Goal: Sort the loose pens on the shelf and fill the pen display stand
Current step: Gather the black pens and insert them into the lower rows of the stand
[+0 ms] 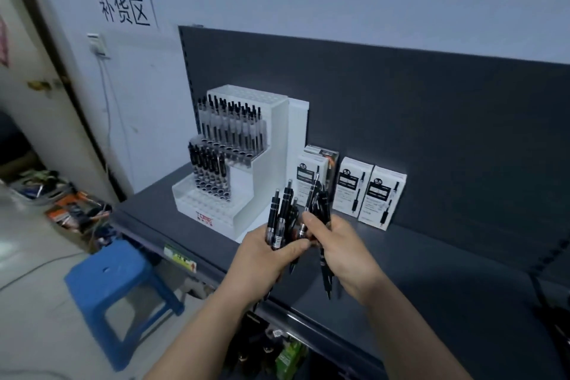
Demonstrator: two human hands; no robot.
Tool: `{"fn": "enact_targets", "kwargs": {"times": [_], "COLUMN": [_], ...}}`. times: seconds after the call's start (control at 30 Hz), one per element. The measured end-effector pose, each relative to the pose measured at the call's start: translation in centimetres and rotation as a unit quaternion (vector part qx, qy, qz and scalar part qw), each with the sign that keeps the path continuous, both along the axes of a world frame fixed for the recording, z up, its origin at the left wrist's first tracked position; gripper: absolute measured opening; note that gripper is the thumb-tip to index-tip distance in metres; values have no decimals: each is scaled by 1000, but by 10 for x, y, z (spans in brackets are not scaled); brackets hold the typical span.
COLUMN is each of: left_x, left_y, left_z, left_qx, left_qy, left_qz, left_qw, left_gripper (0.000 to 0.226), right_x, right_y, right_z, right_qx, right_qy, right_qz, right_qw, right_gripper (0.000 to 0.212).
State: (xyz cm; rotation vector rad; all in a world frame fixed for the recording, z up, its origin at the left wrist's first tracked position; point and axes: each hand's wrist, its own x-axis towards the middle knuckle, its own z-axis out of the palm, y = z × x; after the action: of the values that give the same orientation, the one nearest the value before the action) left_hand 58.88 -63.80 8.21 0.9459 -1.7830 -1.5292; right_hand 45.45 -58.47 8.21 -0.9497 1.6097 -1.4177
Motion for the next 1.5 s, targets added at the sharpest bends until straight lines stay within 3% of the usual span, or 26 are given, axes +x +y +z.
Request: {"fn": "enact_targets", "kwargs": {"times": [0.17, 0.43, 0.63, 0.83, 1.03, 1.17, 1.3, 1.5], "left_x": [29, 41, 45, 64, 88, 104, 115, 123], "left_y": [-42, -91, -125, -158, -198, -228, -250, -266], "left_z": [-9, -9, -13, -22, -18, -10, -10, -19], "left_qx": [8, 31, 38, -18, -38, -43, -32, -33], "left_qy": [-17, -4, 2, -61, -39, -25, -25, -27], "left_qz": [0, -32, 30, 68, 65, 86, 76, 35], "left_qw": [1000, 999, 999, 996, 996, 995, 996, 998], "left_gripper": [19, 15, 22, 21, 14, 9, 12, 10], "right_x": [26, 35, 41, 39, 54, 60, 68, 84], "right_y": [-47, -111, -148, -173, -191, -196, -195, -203], "right_z": [-5, 0, 1, 3, 13, 26, 32, 26], "right_qx": [29, -6, -14, -51, -60, -78, -67, 23], "right_qy": [25, 19, 32, 74, 64, 154, 225, 353], "right_qz": [-2, 29, 70, 41, -27, -125, -196, -161], "right_qw": [999, 999, 997, 995, 996, 977, 952, 921], "right_gripper": [38, 35, 34, 34, 26, 12, 16, 6]}}
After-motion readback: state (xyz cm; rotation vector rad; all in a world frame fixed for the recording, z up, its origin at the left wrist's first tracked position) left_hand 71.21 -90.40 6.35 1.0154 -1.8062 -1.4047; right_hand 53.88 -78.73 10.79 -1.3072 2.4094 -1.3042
